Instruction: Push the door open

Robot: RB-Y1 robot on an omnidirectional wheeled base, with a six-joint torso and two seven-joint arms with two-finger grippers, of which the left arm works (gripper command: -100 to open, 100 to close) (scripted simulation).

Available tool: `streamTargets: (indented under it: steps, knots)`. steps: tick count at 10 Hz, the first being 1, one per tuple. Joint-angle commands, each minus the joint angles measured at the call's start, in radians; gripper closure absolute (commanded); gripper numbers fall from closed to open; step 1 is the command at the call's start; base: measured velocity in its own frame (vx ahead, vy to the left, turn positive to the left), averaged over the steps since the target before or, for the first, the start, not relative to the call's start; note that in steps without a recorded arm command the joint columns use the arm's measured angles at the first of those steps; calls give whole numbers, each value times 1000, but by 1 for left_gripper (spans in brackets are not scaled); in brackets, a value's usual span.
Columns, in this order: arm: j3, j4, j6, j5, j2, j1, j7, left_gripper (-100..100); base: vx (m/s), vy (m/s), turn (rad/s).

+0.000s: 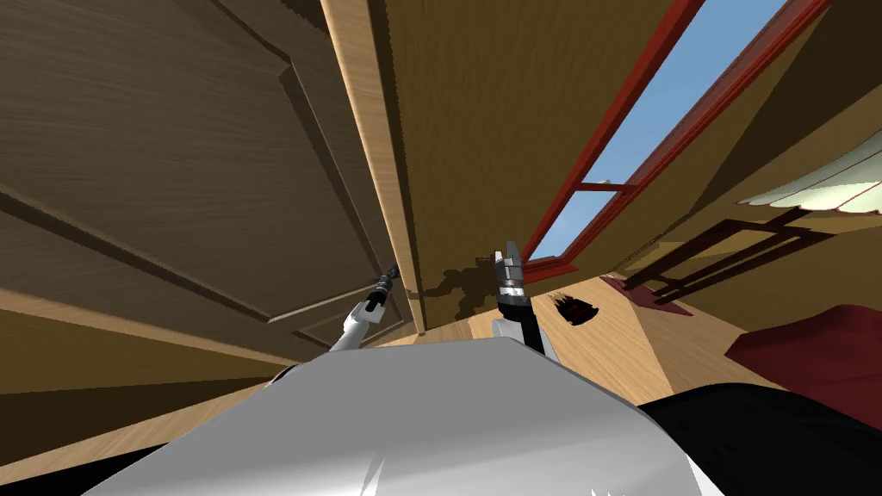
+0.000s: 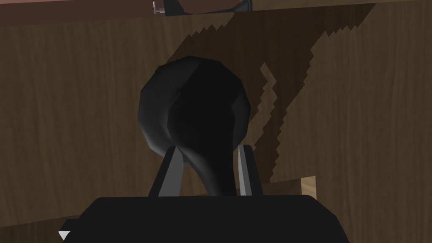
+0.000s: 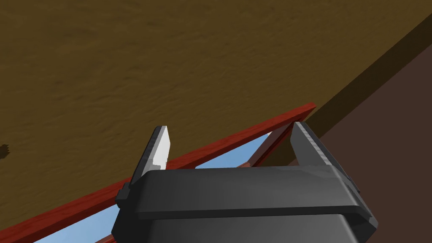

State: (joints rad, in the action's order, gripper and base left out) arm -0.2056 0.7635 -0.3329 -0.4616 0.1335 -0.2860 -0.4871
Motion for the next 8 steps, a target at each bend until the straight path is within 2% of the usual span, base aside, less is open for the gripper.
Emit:
streamTargets:
  steps: [1, 6, 8]
  knots:
    - [-26, -19, 24, -34, -8, -7, -24, 100, 20, 53, -197]
    - [-113, -4, 102, -132, -7, -10, -114, 100, 13, 48, -182]
    - [-151, 3, 137, -176, -7, -12, -154, 100, 15, 56, -233]
